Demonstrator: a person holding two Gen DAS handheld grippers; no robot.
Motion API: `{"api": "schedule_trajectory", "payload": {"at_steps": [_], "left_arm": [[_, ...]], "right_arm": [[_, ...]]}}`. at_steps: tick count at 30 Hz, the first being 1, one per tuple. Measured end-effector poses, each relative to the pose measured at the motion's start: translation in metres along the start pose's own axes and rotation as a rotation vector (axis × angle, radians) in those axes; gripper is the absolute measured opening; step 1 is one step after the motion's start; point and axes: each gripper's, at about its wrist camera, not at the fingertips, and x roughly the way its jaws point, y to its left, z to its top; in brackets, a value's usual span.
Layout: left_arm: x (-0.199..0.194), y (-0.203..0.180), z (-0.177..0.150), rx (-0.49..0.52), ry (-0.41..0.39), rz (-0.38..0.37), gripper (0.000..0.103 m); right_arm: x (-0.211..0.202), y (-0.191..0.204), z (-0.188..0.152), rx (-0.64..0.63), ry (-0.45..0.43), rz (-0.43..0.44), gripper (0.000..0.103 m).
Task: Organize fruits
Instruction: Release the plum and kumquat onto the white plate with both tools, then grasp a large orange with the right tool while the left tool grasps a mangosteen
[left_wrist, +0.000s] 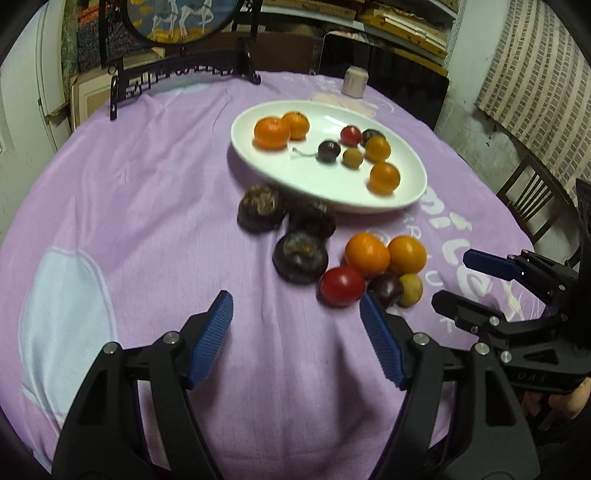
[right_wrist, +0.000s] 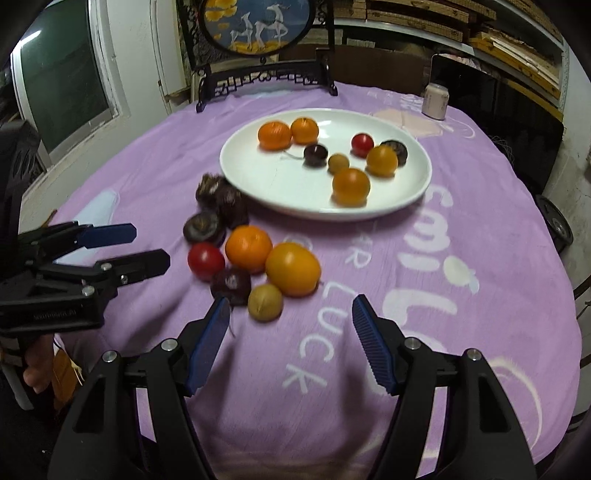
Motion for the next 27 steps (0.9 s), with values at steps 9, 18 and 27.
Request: {"api": "schedule_trajectory", "payload": {"at_steps": [9,18,27], "left_arm": [[0.004,0.004,-0.008,-0.008,0.023,0.000,0.074],[0.006,0.000,-0.009,0.001,0.036,-0.008,0.074],[0.021,0.014,0.012,-0.040,0.055,-0.015,0.076]], "right_arm": [[0.018,-0.012,0.011,0.028,-0.003,-0.022,0.069],[0.037,-0.012,0.027,0.036,0.027,0.081,0.038],[-0.010,-0.034,-0.011,0.076,-0.005,0.009,0.038]]}}
